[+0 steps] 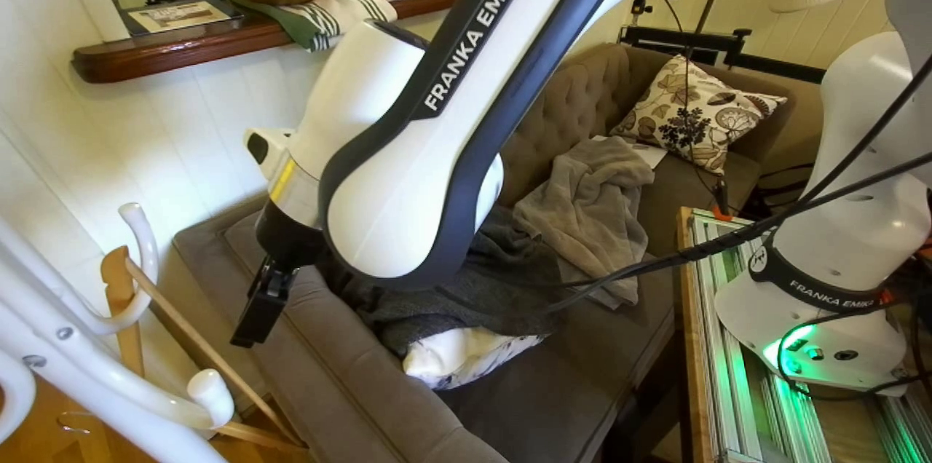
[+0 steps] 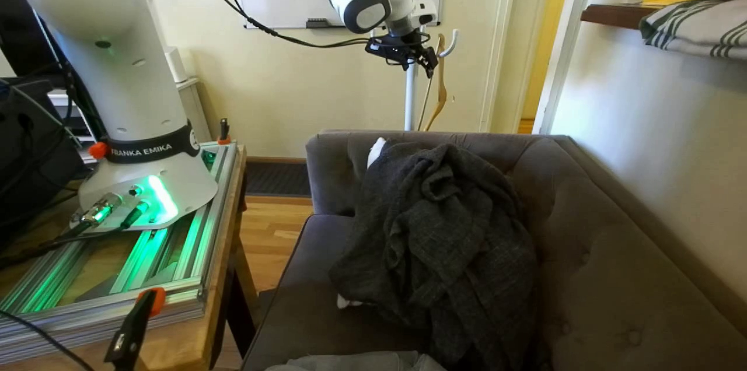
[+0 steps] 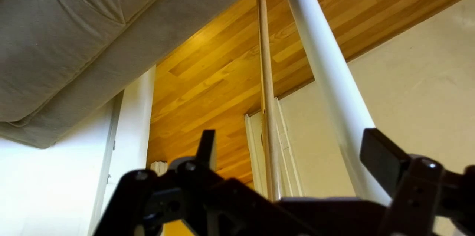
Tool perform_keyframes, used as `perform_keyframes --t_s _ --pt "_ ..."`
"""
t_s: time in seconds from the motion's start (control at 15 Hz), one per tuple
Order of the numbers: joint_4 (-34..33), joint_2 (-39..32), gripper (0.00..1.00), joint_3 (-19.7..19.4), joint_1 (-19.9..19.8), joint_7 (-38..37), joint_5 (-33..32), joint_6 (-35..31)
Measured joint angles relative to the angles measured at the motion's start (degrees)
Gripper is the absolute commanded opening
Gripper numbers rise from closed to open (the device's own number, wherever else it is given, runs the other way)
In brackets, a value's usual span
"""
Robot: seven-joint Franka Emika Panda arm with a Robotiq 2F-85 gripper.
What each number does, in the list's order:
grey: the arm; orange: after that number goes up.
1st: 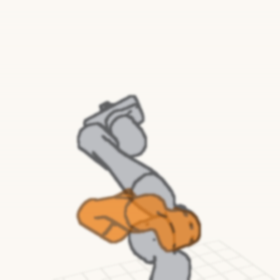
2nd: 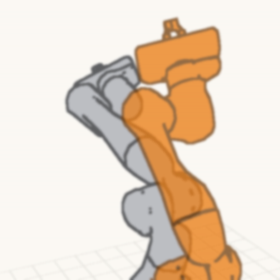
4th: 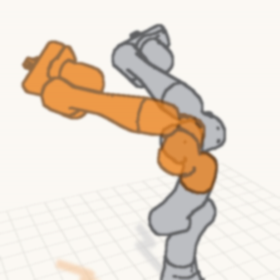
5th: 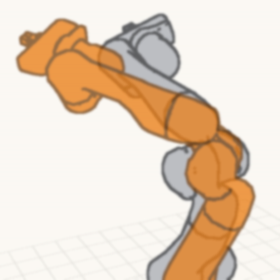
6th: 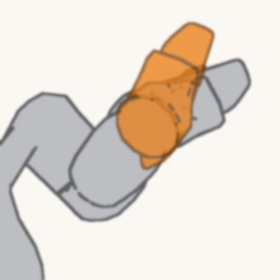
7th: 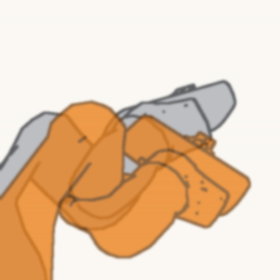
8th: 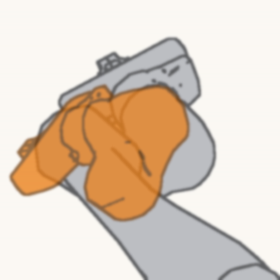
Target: Hang the clothing hanger higher on the coat rack
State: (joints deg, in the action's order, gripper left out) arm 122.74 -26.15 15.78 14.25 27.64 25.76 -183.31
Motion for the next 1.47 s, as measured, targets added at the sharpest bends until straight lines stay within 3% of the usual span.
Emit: perform_keyframes --t_s 0.6,1.0,1.47 --pt "-2.4 -2.0 1.00 -0.8 0.8 0.0 0.0 -2.0" --pt "-5.2 -6.3 1.00 -3.5 1.1 -13.5 -15.8 -5.4" --pt "-8.7 -9.3 0.38 -4.6 1.8 -18.9 -20.9 -6.0"
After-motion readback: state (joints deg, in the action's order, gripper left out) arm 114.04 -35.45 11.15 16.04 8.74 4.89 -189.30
